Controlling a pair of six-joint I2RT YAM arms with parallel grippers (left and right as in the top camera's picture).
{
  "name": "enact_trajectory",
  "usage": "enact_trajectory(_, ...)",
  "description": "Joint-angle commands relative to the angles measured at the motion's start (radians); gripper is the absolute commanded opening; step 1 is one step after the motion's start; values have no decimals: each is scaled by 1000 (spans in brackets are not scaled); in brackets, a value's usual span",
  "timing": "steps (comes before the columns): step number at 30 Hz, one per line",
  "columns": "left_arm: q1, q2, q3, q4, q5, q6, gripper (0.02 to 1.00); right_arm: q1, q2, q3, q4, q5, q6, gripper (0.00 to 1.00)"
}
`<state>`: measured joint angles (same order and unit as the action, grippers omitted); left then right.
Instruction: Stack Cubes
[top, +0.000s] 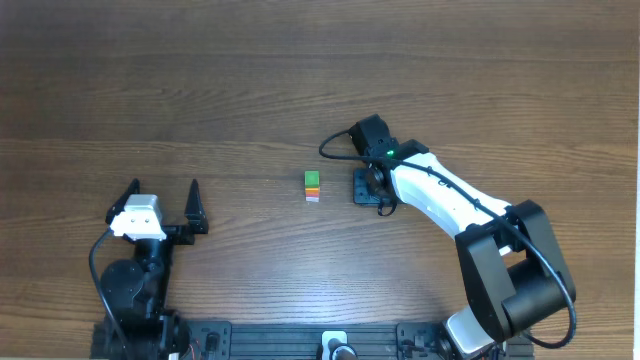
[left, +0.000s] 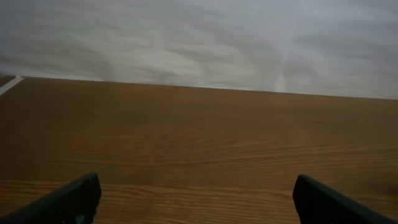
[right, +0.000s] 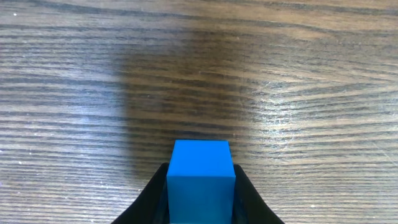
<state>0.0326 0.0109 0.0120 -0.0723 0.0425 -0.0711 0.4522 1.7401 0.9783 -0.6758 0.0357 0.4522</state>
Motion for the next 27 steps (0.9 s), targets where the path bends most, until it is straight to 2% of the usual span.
enact_trajectory(1, 5, -8, -6, -2, 9, 12, 1000, 8, 4, 33, -32, -3, 2, 93)
enact_trajectory(8, 5, -8, -6, -2, 10, 11, 1000, 21, -59, 265, -253, 31, -5, 71)
enact_trajectory(13, 5, -8, -6, -2, 9, 12, 1000, 72, -68, 491, -399, 37, -5, 49)
enact_trajectory(17, 5, -8, -6, -2, 9, 12, 1000, 150, -68, 580, -432, 37, 18, 16)
enact_trajectory(27, 5, -8, -6, -2, 10, 12, 998, 290, 14, 586, -447, 31, 158, 9)
